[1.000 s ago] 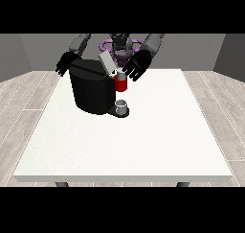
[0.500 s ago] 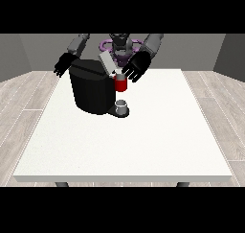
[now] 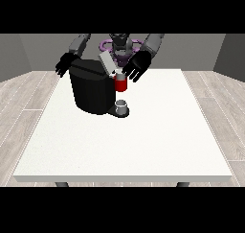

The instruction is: Insert the coffee pod into the coffee machine and close the lid

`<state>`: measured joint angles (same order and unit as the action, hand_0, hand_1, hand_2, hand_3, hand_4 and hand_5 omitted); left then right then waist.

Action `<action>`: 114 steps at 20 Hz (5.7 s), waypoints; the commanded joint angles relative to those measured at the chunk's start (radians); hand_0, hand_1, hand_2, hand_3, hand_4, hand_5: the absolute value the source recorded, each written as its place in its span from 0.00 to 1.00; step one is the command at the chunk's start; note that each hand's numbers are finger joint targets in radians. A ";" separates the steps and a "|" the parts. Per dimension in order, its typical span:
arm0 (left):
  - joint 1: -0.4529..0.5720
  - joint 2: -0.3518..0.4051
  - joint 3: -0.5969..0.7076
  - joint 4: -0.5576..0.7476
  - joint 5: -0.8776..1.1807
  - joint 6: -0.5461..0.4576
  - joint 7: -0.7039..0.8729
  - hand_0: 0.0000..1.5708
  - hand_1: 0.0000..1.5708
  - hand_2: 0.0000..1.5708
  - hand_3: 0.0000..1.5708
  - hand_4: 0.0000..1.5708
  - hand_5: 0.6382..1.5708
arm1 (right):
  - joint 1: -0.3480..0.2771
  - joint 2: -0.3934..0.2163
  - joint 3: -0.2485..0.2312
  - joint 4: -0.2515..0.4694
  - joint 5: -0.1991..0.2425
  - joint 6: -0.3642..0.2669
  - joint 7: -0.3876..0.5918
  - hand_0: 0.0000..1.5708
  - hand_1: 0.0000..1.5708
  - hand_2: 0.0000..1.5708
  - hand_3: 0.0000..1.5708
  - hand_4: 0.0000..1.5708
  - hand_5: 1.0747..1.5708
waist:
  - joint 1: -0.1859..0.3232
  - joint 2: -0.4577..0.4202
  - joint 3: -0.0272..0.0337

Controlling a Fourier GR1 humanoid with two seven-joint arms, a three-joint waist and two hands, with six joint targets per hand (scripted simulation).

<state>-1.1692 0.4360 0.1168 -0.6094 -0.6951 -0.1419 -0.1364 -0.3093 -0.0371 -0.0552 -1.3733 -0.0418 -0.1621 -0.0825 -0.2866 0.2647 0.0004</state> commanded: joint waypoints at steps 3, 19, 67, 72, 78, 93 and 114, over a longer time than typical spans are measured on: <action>0.029 0.042 0.006 0.018 -0.012 0.010 -0.073 0.65 0.65 0.69 0.58 0.23 1.00 | 0.007 -0.023 0.011 -0.046 0.005 0.012 0.047 0.00 0.00 0.00 0.00 0.28 1.00 | -0.013 0.015 -0.0006; 0.013 0.003 -0.046 0.006 -0.073 -0.068 0.012 0.00 0.00 0.00 0.00 0.00 1.00 | 0.021 -0.006 -0.003 0.010 -0.001 0.000 0.020 0.00 0.00 0.00 0.00 0.26 1.00 | 0.008 -0.068 -0.0002; 0.743 -0.435 0.161 -0.472 0.601 -0.190 0.016 0.00 0.00 0.00 0.00 0.07 1.00 | -0.026 -0.148 -0.026 0.031 -0.025 0.209 0.093 0.00 0.00 0.00 0.00 0.00 1.00 | 0.462 -0.400 -0.0001; 0.810 -0.429 0.112 -0.563 0.643 -0.143 0.022 0.00 0.00 0.00 0.00 0.00 1.00 | -0.067 -0.183 -0.080 0.125 -0.062 0.262 0.042 0.00 0.00 0.00 0.00 0.00 1.00 | 0.460 -0.332 -0.0001; 0.878 -0.396 0.074 -0.634 0.656 -0.102 0.013 0.00 0.00 0.00 0.00 0.00 1.00 | -0.160 -0.130 -0.040 0.166 -0.024 0.223 0.052 0.00 0.00 0.00 0.00 0.00 1.00 | 0.416 -0.277 -0.0004; 0.911 -0.386 0.058 -0.776 0.721 -0.064 0.067 0.00 0.00 0.00 0.00 0.00 1.00 | -0.320 -0.155 -0.068 0.315 0.011 0.239 0.042 0.00 0.00 0.00 0.00 0.00 1.00 | 0.425 -0.213 -0.0004; 0.897 -0.344 0.050 -0.731 0.719 -0.038 0.091 0.00 0.00 0.00 0.00 0.09 1.00 | -0.426 -0.043 0.065 0.325 0.134 0.174 0.076 0.00 0.00 0.00 0.00 0.00 1.00 | 0.419 -0.220 -0.0007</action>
<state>-0.2600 0.1016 0.1734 -1.3627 0.0314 -0.1983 -0.0655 -0.7019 -0.1407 -0.0730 -1.0368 0.0370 0.0224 -0.0266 0.1261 0.0583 0.0034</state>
